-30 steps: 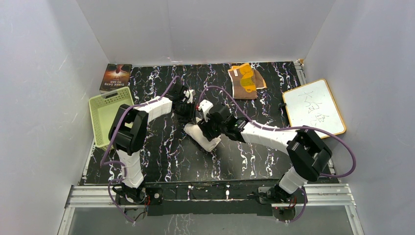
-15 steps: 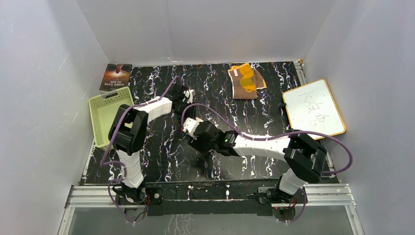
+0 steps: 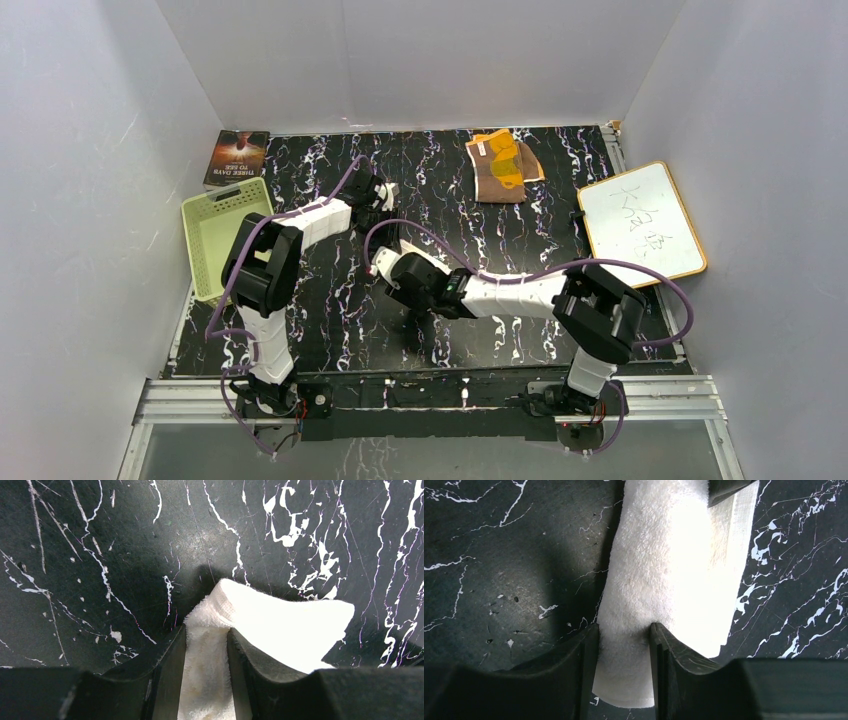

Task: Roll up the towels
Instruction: Roll the towel at the center of the board.

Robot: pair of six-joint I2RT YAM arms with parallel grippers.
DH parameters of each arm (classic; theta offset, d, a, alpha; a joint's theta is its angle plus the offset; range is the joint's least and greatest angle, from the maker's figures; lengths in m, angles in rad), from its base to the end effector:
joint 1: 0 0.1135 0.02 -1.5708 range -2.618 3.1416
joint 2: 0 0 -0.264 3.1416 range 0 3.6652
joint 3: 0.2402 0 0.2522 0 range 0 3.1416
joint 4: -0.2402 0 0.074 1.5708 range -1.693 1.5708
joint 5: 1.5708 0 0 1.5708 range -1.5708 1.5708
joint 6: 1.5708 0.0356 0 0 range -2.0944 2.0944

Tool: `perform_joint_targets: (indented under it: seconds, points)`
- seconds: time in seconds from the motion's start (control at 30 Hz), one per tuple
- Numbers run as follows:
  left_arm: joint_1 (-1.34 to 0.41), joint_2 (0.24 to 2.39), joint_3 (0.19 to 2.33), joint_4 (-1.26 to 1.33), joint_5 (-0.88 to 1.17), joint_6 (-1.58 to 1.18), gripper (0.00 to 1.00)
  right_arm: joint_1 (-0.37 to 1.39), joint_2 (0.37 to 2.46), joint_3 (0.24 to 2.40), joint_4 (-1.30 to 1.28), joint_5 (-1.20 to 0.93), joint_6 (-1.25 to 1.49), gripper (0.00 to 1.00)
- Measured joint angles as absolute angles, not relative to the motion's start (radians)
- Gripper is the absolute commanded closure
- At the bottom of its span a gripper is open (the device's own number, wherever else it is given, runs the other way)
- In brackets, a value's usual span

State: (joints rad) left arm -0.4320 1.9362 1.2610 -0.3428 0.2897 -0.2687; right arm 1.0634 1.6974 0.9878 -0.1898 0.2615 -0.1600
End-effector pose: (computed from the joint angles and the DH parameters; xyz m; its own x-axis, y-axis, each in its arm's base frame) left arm 0.3588 -0.1766 0.1618 -0.8878 0.1292 -0.4417 0.3130 0.8731 -0.3738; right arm 0.1760 0.2977 0.1764 -0.2535 -0.7727 -0.5819 -0.8170 0.4931 -0.2989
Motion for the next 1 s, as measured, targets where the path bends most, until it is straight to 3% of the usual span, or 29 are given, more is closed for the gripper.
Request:
perform_joint_targets:
  seconds: [0.27, 0.4, 0.5, 0.73, 1.0]
  points:
    - [-0.428, 1.938, 1.261, -0.343, 0.318, -0.252, 0.62, 1.063, 1.748, 1.004, -0.178, 0.305, -0.145, 0.72]
    - [-0.427, 1.939, 1.264, -0.345, 0.335, -0.236, 0.54, 1.013, 1.740, 1.004, -0.165, 0.225, -0.109, 0.75]
    - [-0.427, 1.941, 1.277, -0.359, 0.339, -0.229, 0.50, 0.928, 1.714, 0.989, -0.152, 0.086, -0.070, 0.76]
    - [-0.389, 1.937, 1.311, -0.408, 0.322, -0.244, 0.28, 0.743, 1.707, 0.982, -0.142, -0.245, 0.022, 0.80]
    - [-0.264, 1.715, 1.235, -0.367, 0.314, -0.311, 0.21, 0.561, 1.744, 0.950, -0.056, -0.566, 0.167, 0.81]
